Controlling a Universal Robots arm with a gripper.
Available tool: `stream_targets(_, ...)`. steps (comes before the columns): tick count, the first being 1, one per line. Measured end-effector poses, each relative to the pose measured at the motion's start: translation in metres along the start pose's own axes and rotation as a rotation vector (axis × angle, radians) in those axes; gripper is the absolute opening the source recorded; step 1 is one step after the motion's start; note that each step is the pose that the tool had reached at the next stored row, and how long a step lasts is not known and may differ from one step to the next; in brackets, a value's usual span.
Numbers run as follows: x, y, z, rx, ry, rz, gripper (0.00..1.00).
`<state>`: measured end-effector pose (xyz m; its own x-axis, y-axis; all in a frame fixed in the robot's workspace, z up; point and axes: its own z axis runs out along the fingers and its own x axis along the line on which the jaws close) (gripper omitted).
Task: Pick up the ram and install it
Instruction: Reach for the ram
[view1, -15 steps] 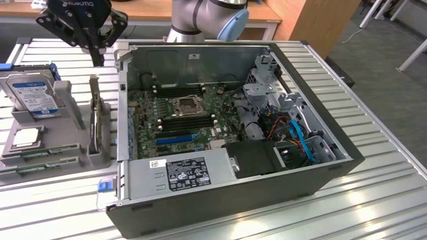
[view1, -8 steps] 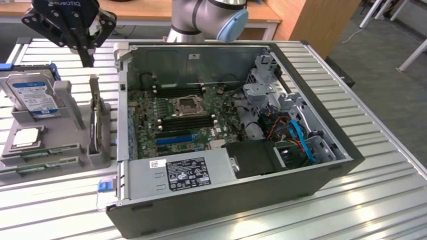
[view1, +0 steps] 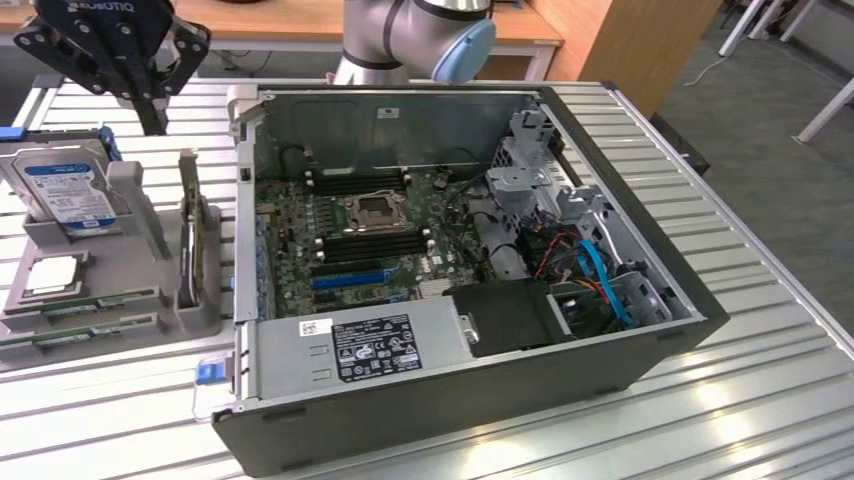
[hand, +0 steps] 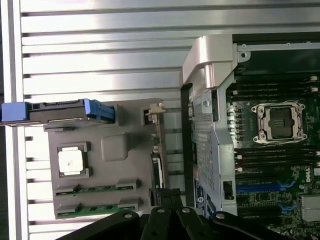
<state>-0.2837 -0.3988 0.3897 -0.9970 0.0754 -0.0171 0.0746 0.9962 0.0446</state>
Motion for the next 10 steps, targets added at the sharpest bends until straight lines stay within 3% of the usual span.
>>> stream_targets(10,0.021,-0.0016,0.0003,0.0002,0.0021,0.0,0.1)
